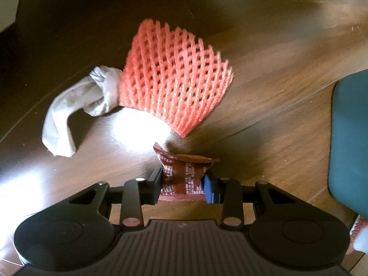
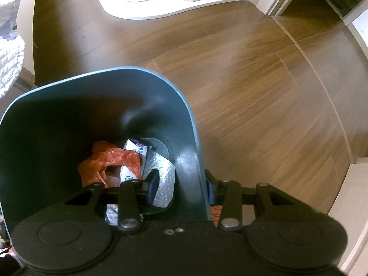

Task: Collect trash
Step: 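Carry the red-brown packet with the left tool into the wastebasket and release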

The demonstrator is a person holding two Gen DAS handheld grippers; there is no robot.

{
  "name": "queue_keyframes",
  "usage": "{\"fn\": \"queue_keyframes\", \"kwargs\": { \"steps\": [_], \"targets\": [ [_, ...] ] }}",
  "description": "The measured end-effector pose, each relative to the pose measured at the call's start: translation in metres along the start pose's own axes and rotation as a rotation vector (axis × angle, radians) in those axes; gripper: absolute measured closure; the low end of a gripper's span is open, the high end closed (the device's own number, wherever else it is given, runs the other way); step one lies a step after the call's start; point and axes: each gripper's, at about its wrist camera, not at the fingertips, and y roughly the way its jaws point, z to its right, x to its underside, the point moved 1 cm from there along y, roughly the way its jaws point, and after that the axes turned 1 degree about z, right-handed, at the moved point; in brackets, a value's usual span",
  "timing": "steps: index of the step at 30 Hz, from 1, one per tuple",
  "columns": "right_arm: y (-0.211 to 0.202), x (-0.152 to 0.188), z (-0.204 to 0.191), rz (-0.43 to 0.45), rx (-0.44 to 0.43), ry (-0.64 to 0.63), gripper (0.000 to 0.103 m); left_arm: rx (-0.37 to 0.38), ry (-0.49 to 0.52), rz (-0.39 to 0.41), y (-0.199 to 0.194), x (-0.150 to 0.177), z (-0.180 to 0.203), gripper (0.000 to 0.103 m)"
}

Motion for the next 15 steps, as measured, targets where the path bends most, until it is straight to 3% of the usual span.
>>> {"fn": "queue_keyframes", "kwargs": {
  "steps": [7,15],
  "targets": [
    [0.001,0.011,0.007,-0.019,-0.03,0.001,0.069,0.005,0.03,0.058,-0.057,0.003,0.012,0.068],
    [0.007,0.034,0.01,-0.064,-0.029,-0.024,0.07,0.009,0.083,0.165,-0.155,0.019,0.044,0.068]
  ]
}}
